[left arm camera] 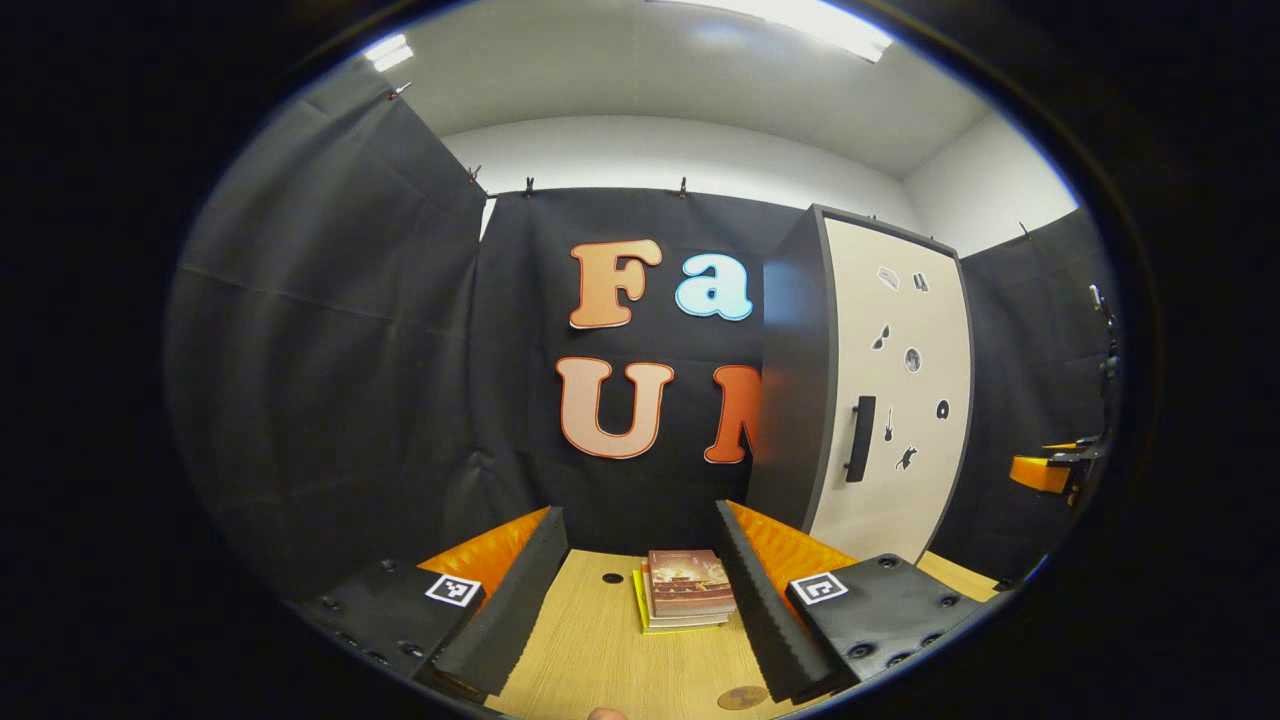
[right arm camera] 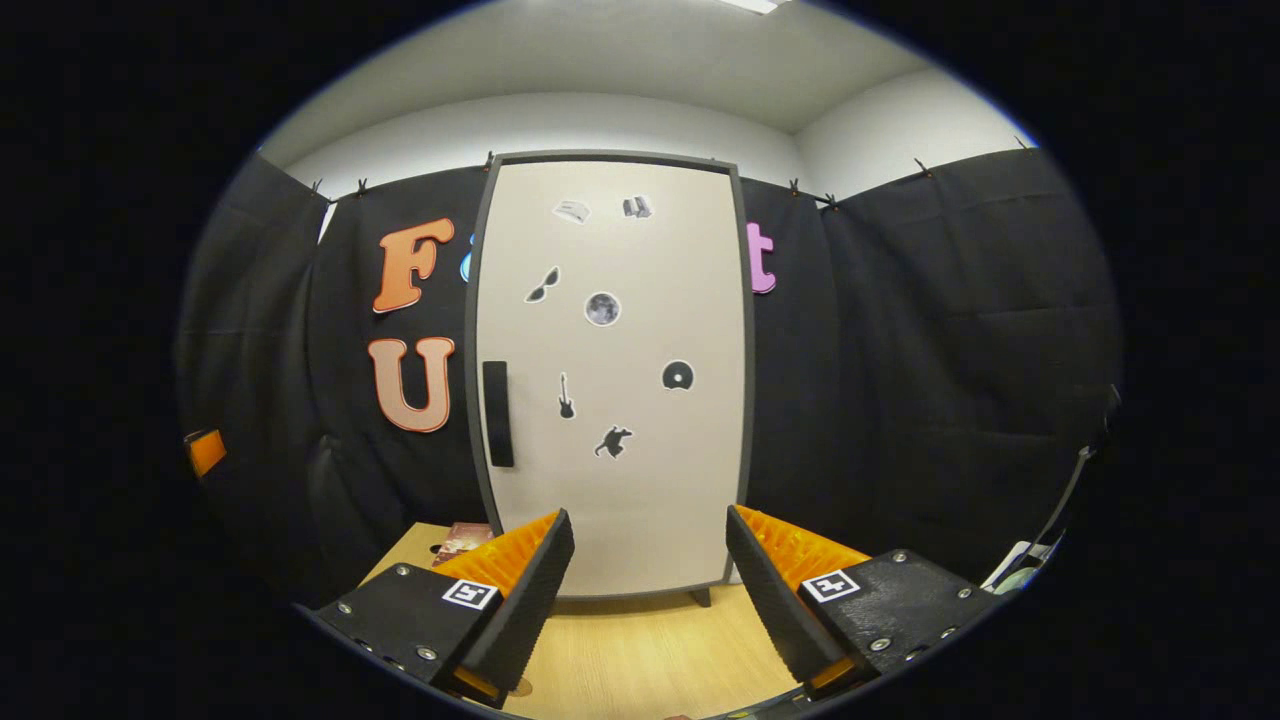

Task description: Open the cabinet door with the right hand, grasp the bottle in the cabinet with the left hand and place it on the coaster, then close the cabinet door with the right hand.

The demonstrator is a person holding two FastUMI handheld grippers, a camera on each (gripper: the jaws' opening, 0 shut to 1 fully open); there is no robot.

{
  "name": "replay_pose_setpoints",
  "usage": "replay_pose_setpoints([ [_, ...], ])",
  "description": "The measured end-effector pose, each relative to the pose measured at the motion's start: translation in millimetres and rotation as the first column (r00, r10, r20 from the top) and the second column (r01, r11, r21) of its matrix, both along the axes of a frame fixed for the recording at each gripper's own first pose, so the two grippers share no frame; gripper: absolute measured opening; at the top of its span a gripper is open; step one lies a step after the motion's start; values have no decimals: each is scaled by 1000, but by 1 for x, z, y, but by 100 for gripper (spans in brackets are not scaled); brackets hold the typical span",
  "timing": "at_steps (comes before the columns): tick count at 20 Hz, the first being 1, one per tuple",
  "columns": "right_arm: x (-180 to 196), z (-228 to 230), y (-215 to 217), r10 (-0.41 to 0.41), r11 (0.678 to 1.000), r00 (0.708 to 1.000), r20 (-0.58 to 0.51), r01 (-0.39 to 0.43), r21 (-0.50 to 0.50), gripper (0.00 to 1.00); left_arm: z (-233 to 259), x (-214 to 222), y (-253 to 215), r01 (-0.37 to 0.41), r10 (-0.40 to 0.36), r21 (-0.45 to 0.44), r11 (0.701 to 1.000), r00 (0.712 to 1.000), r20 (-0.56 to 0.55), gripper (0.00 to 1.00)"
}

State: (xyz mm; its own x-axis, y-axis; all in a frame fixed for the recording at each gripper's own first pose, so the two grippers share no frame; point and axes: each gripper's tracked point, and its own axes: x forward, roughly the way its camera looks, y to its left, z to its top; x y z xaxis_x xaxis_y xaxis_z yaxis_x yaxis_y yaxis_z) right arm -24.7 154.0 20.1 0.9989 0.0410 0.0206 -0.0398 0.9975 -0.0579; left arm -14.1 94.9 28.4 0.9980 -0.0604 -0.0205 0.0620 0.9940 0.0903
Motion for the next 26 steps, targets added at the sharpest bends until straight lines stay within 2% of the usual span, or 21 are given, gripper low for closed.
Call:
replay_pose_setpoints([
  [4,34,4,50,64,998,998,-4,-64,-10,95,6,-6,12,-4,4,10,1000,1000,10,96],
  [5,43,3,60,75,997,997,-7,-75,-9,95,6,-7,14,-4,4,11,1000,1000,9,100],
  [6,53,3,72,86,996,996,-10,-86,-7,95,6,-9,18,-8,8,13,1000,1000,10,96],
  [13,120,9,140,151,988,989,0,-151,-34,95,5,-14,42,-45,45,-2,999,999,2,96],
  [14,129,11,148,157,987,988,-1,-157,-34,100,5,-14,46,-53,53,-2,999,999,1,96],
  [15,138,12,153,160,987,987,-1,-160,-33,95,5,-14,49,-61,61,1,998,998,2,96],
  [20,187,11,162,125,991,992,-13,-125,-50,91,7,-18,70,-103,103,-7,995,995,9,96],
  [26,215,-10,168,141,988,988,-70,-144,-48,69,5,-17,86,-142,142,-11,990,990,4,96],
])
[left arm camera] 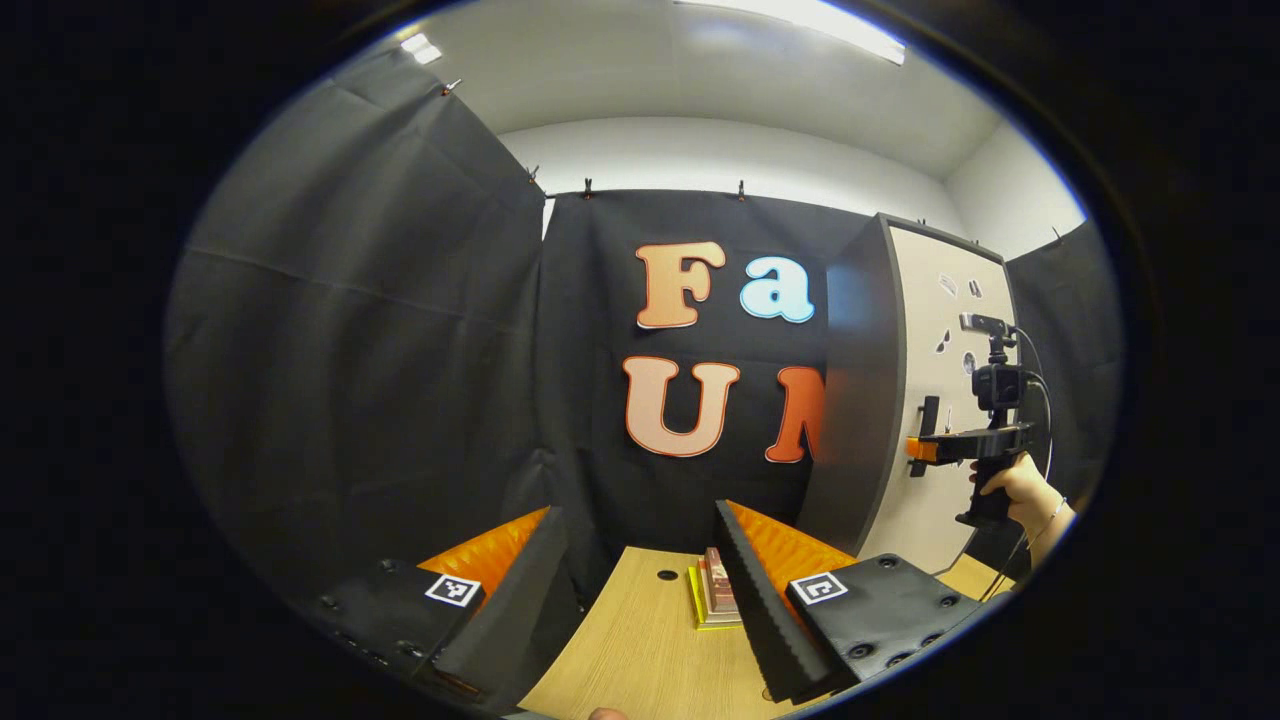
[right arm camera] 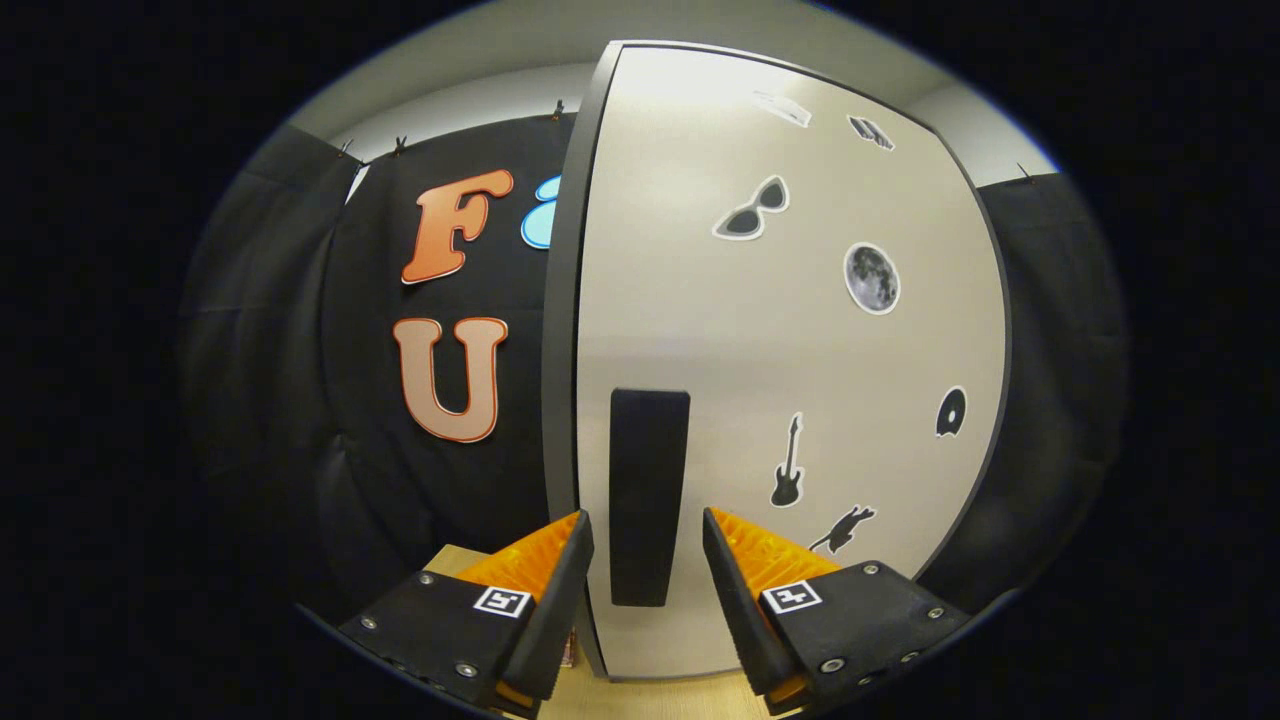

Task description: Open the cabinet door with the right hand, grasp the bottle in the cabinet with the left hand and place it on the coaster, then close the cabinet door with the right hand.

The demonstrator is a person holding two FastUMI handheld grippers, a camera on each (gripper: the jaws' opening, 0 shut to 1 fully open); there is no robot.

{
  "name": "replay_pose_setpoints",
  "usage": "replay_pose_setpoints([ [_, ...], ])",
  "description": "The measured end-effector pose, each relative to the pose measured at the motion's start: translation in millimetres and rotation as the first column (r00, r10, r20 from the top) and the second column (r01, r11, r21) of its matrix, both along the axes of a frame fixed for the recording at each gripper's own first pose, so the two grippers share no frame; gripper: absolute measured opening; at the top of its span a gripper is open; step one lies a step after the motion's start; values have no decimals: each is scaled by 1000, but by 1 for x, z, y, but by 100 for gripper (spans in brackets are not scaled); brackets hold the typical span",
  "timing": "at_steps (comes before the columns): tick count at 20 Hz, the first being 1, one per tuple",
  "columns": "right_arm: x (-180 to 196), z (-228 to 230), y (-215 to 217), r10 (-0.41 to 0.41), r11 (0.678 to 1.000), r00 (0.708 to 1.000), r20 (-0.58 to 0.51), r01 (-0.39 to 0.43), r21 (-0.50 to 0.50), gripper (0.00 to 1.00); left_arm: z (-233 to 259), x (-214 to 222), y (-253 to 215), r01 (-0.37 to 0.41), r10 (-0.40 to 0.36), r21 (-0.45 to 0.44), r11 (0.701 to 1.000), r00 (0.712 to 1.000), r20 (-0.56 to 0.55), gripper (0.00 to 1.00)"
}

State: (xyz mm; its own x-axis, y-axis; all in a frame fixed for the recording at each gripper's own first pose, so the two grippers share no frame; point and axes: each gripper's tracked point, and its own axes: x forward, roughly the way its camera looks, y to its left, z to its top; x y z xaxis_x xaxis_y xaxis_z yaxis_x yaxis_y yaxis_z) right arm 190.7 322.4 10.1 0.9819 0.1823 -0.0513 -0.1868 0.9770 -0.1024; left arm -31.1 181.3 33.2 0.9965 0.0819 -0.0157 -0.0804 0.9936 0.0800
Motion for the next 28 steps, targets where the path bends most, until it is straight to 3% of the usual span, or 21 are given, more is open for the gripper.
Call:
replay_pose_setpoints([
  [5,1,0,0,3,1000,1000,5,-3,-1,41,-3,1,-4,7,-7,-1,1000,1000,-7,96],
  [9,-3,0,-2,28,999,999,-15,-28,32,31,-4,6,-8,16,-16,1,1000,1000,-9,96],
  [15,-21,4,-7,33,998,999,-12,-33,52,23,-5,17,-10,22,-22,6,1000,1000,-8,96],
  [19,-36,9,-19,-30,996,999,11,29,85,21,-6,4,-8,14,-14,2,1000,1000,-9,96],
  [22,-39,9,-28,-58,996,998,34,56,64,21,-5,2,-5,8,-8,3,1000,1000,-12,96],
  [28,-81,7,-64,-90,996,995,31,89,22,21,-5,0,-4,5,-5,-4,1000,1000,-9,96],
])
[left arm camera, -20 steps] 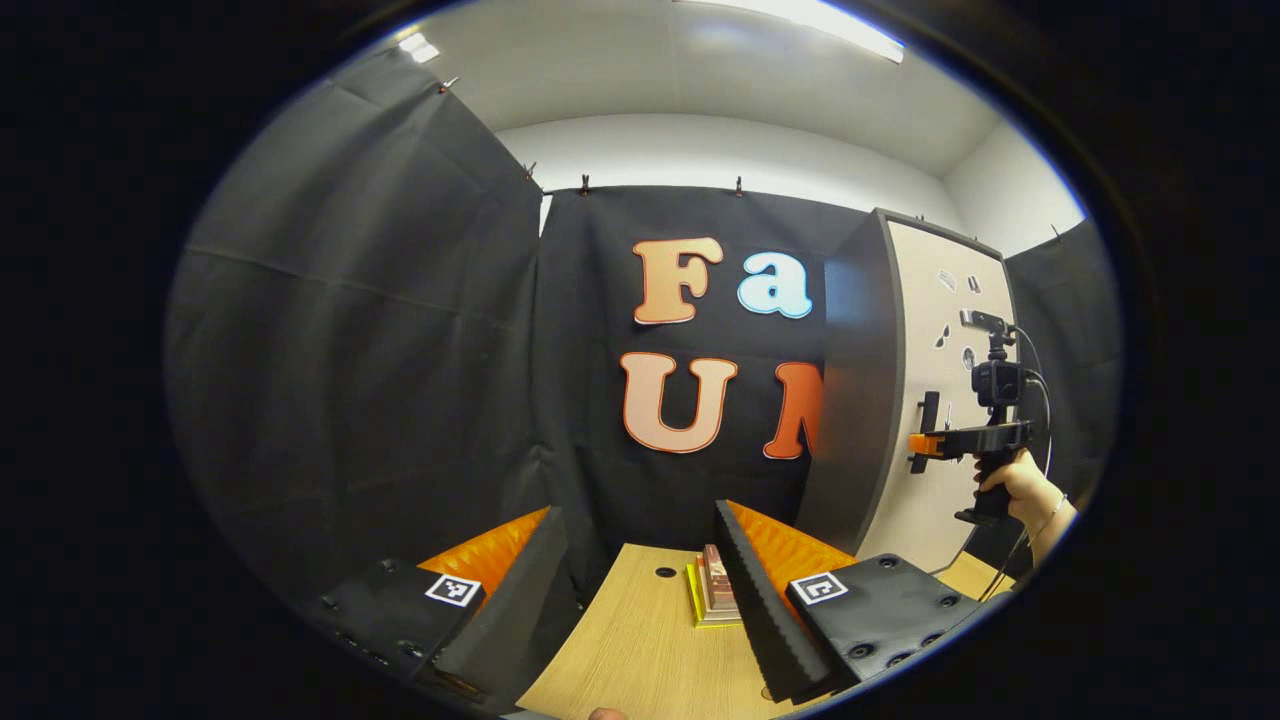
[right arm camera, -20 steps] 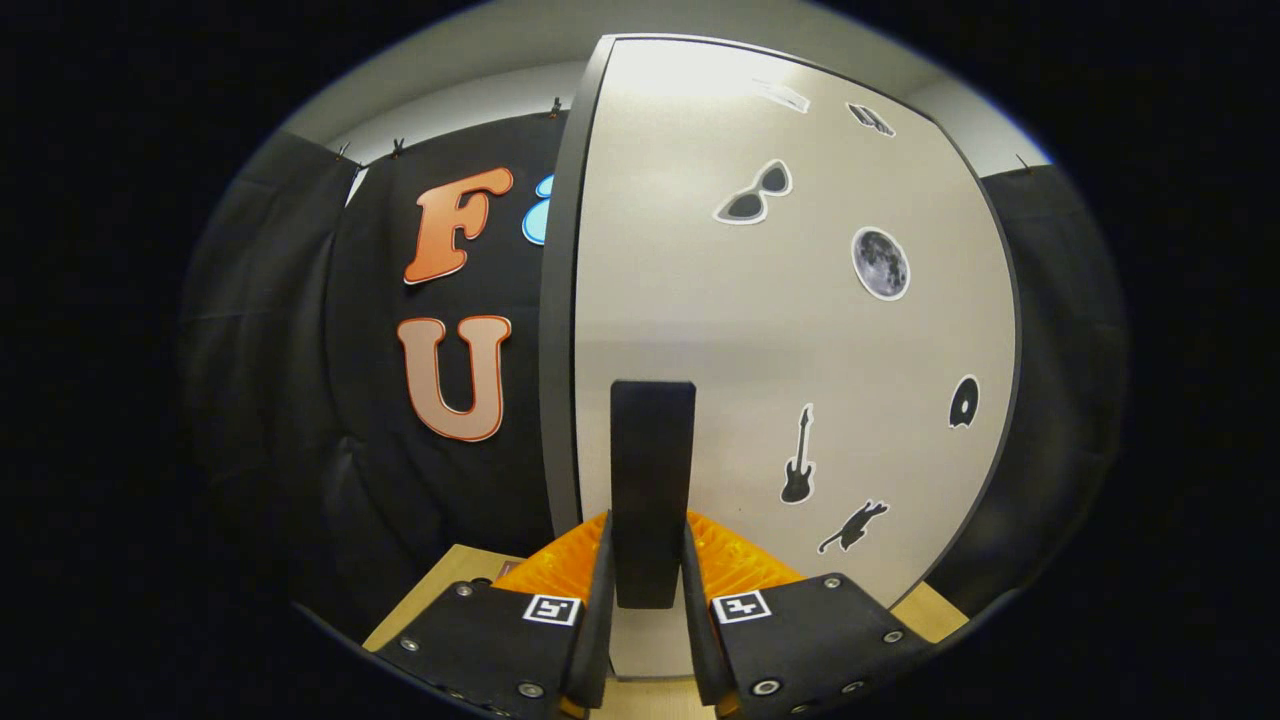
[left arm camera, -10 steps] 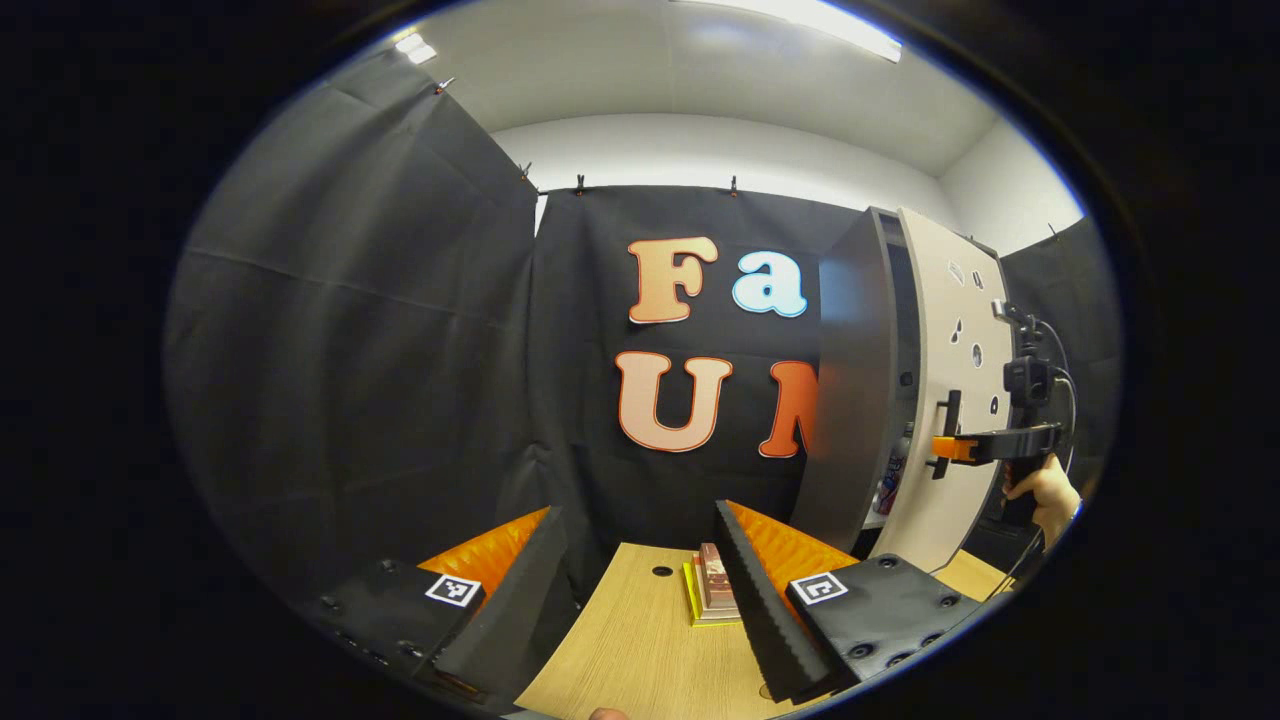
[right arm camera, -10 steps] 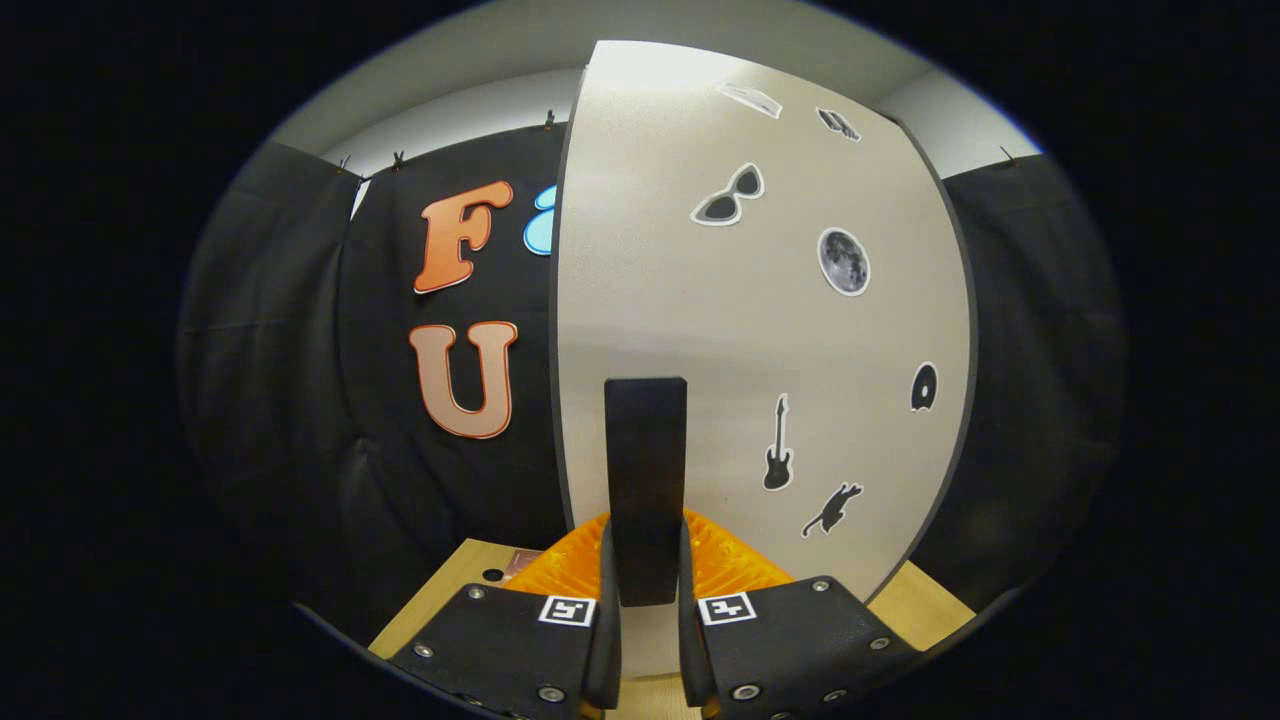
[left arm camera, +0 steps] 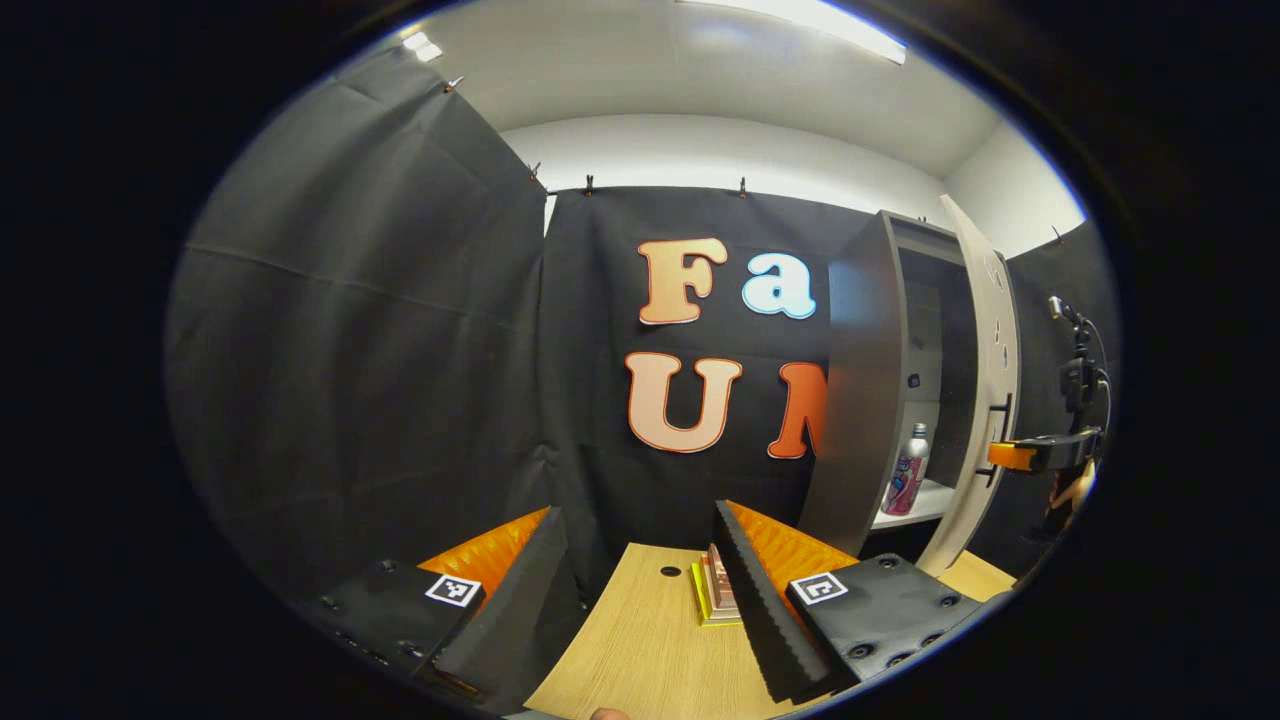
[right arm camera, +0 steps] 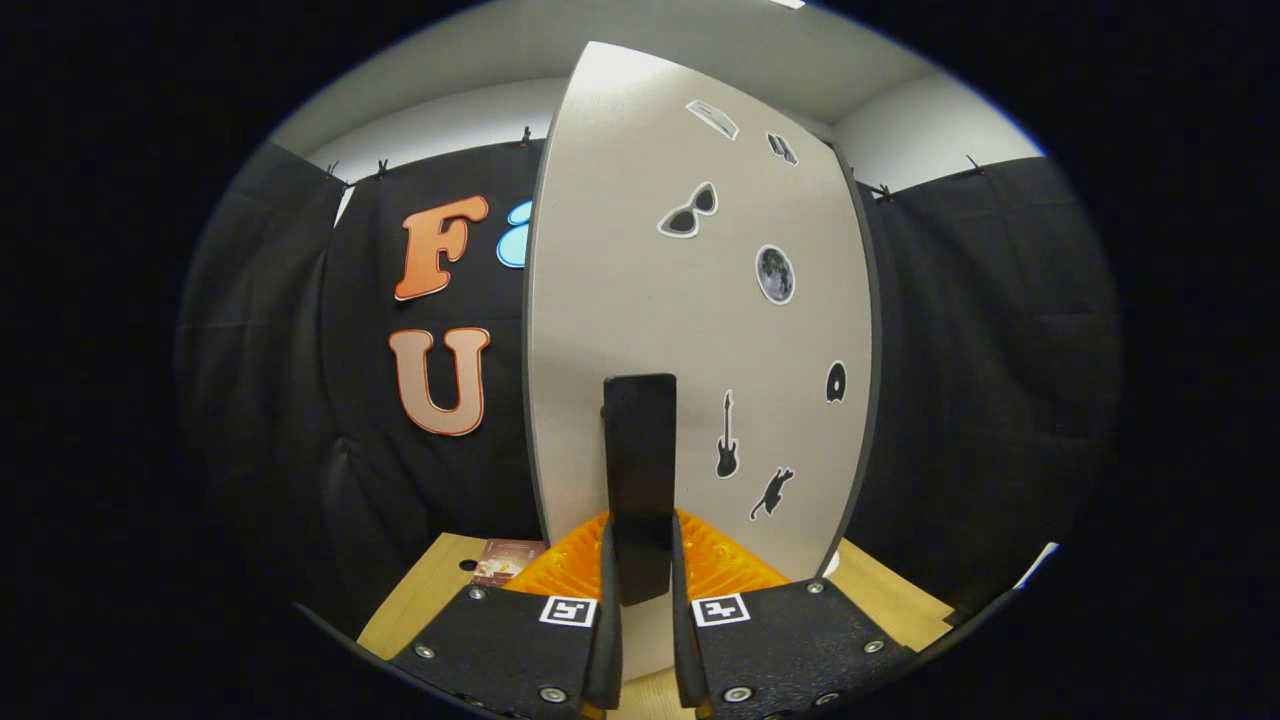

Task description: Open the cabinet door with the right hand, grasp the bottle in the cabinet with the left hand and place it on the coaster, then close the cabinet door with the right hand.

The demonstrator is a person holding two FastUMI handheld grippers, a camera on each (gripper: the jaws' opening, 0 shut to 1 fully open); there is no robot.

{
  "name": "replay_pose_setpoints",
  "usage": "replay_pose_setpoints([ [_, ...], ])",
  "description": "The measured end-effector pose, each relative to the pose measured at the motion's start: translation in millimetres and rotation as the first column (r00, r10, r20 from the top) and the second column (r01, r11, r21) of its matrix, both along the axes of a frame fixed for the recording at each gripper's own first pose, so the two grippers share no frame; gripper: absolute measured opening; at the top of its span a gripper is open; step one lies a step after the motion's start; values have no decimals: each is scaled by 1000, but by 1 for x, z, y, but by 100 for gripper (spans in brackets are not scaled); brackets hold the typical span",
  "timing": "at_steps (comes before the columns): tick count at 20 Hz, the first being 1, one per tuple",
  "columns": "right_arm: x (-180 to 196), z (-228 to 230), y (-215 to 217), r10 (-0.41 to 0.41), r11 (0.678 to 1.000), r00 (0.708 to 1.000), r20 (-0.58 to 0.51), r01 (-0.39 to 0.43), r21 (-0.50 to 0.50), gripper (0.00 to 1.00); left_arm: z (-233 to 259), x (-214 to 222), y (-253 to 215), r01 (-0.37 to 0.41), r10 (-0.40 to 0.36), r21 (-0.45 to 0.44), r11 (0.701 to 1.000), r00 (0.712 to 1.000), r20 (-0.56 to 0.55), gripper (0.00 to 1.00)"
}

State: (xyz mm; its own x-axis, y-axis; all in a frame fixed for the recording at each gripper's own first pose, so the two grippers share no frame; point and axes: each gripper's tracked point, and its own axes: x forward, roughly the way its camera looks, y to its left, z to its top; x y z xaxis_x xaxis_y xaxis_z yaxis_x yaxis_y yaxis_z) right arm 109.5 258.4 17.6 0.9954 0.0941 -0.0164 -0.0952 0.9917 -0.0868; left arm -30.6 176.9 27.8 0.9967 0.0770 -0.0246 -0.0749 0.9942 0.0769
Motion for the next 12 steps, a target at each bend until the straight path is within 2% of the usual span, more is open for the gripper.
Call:
replay_pose_setpoints([
  [2,-11,-1,-12,-14,1000,1000,-3,14,-9,21,-1,0,-2,10,-11,-6,1000,1000,-6,100],
  [3,-18,-1,-19,-19,1000,1000,-3,18,-14,21,-2,0,-3,18,-18,-8,1000,1000,-8,96],
  [4,-27,-1,-28,-24,999,1000,-2,24,-26,20,-2,0,-3,26,-26,-9,1000,1000,-11,100],
  [8,-51,-2,-57,-52,995,999,14,53,-83,20,-2,2,-8,66,-66,-4,998,998,-23,96],
  [12,-71,0,-90,-74,996,997,1,74,-53,14,-9,8,-41,112,-112,-10,994,993,-30,100],
])
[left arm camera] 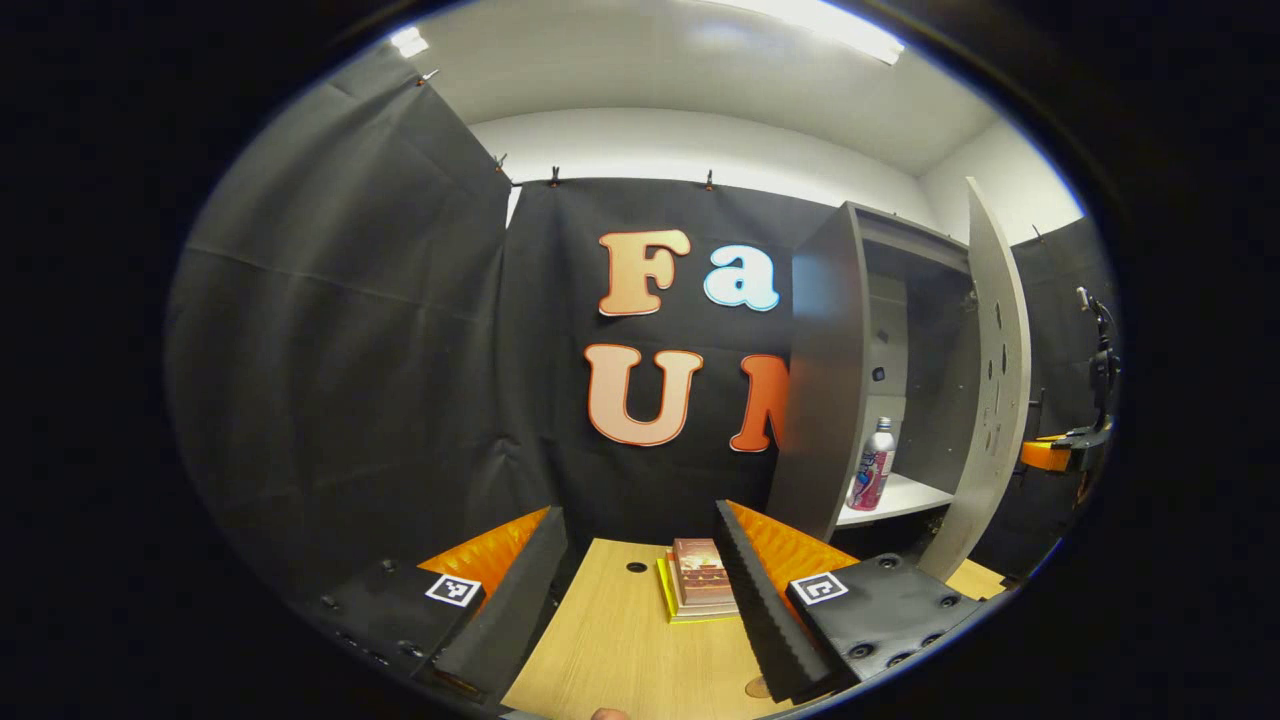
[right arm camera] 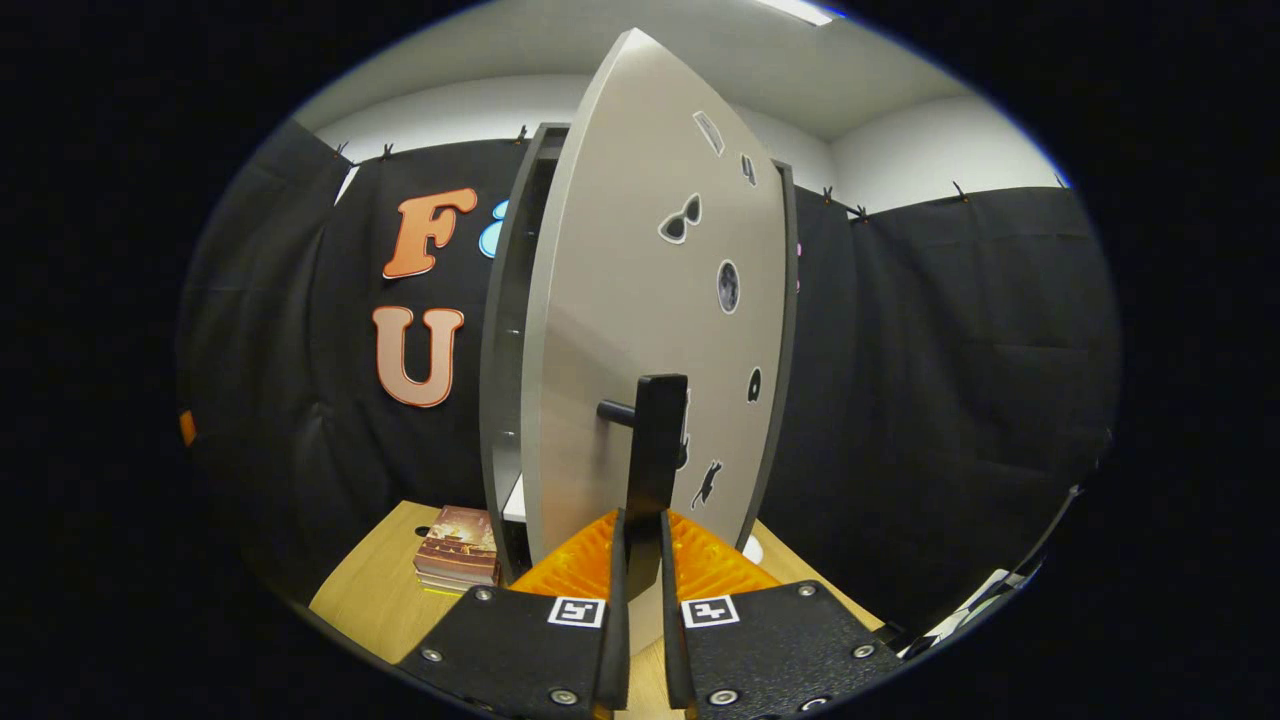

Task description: Open the cabinet door with the right hand, grasp the bottle in the cabinet with the left hand and place it on the coaster, then close the cabinet door with the right hand.

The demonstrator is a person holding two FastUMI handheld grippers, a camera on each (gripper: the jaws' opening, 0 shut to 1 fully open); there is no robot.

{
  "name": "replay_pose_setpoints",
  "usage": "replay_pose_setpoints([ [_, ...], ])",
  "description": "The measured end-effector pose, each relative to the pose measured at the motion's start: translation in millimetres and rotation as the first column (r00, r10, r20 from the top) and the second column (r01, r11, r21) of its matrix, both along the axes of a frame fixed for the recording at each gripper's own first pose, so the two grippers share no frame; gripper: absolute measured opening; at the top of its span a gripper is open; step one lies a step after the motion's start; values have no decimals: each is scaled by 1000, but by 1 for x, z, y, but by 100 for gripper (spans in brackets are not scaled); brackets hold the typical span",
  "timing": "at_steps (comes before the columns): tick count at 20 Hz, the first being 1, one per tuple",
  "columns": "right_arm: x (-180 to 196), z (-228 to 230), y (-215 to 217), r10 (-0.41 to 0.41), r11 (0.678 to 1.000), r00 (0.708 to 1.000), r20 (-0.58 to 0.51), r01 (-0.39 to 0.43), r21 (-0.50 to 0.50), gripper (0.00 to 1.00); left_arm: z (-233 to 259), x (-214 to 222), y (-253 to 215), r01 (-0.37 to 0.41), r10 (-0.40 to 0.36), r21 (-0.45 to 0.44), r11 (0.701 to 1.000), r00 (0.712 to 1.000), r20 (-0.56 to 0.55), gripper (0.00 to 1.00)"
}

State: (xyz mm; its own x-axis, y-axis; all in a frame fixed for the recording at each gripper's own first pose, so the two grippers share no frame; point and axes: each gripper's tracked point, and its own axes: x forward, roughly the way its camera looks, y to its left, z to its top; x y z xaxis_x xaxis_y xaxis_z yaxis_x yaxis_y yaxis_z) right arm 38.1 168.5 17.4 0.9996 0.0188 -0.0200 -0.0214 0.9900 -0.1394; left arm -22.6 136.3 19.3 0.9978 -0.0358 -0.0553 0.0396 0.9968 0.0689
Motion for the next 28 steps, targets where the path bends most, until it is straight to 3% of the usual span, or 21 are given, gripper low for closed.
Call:
replay_pose_setpoints([
  [8,-25,0,-76,-50,999,999,8,50,15,9,-15,14,-72,100,-101,-26,995,994,-33,97],
  [12,-36,2,-121,-79,997,997,16,78,26,8,-21,17,-101,115,-115,-15,993,993,-40,96],
  [13,-32,3,-134,-78,996,997,17,77,35,4,-23,17,-109,120,-121,-19,993,992,-42,93],
  [15,-34,3,-157,-54,996,998,18,53,73,3,-27,18,-127,131,-133,-32,991,990,-50,100],
  [16,-34,4,-170,-35,995,999,21,33,89,3,-28,20,-137,137,-139,-37,990,989,-54,97],
  [17,-34,4,-182,-17,995,1000,25,14,95,2,-29,23,-147,143,-145,-40,989,988,-56,100],
  [18,-31,4,-191,-2,996,1000,30,-1,94,2,-31,24,-157,151,-153,-42,988,987,-59,94],
  [24,-16,8,-254,5,990,999,54,-12,139,2,-47,31,-221,188,-191,-41,981,979,-74,94],
  [25,-17,8,-260,21,987,998,55,-29,159,2,-51,31,-231,195,-198,-41,980,977,-79,94],
  [26,-15,8,-264,35,985,998,56,-44,169,2,-57,33,-241,200,-204,-43,979,975,-85,100],
  [27,-15,7,-268,52,983,997,58,-61,173,2,-62,34,-251,205,-209,-48,978,974,-93,94],
  [28,-15,7,-270,71,981,996,59,-80,178,2,-67,37,-259,211,-215,-53,976,972,-98,97],
])
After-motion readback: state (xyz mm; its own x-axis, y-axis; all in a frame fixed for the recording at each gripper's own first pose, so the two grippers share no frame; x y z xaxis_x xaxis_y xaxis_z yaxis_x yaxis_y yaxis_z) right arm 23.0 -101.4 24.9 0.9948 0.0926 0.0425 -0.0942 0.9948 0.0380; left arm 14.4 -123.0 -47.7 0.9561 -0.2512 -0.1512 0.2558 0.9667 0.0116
